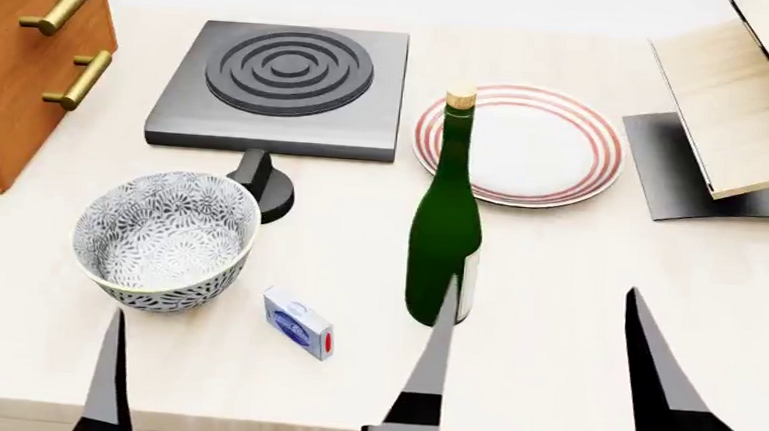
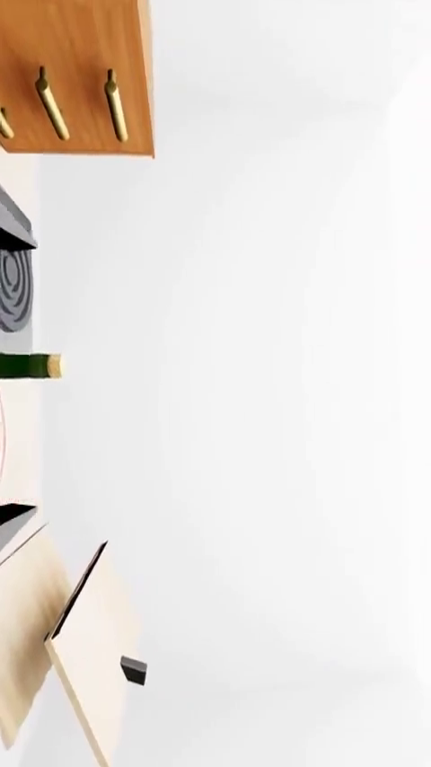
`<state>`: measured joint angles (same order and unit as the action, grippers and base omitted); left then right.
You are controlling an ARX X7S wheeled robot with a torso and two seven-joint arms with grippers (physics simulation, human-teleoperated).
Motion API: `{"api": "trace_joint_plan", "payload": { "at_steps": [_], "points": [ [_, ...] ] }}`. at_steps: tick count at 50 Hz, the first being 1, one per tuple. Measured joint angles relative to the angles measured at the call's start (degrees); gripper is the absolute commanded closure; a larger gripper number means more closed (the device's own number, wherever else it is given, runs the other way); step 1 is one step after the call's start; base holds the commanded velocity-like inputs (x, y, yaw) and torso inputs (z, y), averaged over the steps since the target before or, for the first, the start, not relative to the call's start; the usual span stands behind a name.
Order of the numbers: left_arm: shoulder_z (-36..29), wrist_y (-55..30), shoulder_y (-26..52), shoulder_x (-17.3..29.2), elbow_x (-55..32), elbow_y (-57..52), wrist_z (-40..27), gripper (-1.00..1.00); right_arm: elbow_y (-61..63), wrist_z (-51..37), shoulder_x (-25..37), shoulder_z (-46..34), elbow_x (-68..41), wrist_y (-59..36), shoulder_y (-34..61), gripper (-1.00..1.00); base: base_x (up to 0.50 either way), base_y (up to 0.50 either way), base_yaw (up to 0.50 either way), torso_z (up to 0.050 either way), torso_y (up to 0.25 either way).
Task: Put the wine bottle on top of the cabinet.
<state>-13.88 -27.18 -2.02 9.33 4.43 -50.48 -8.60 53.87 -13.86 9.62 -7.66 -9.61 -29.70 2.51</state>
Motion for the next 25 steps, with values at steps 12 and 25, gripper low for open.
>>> {"api": "trace_joint_plan", "payload": {
  "at_steps": [12,25],
  "points": [
    [-0.3,-1.4,0.3,0.6,-0.4,-1.9,-0.6,-1.0,2.9,-1.0,1.4,-1.6,-0.1,-4.4,1.5,-1.0,0.0,0.0,0.0,0.0,0.0],
    [-0.7,-1.9,0.6,1.2,-1.0,-2.6,-1.2,-1.0,4.8,-1.6,2.8,-2.6,-1.4,-6.1,2.3,-1.0,0.41,0.0,0.0,0.0,0.0]
  ]
}}
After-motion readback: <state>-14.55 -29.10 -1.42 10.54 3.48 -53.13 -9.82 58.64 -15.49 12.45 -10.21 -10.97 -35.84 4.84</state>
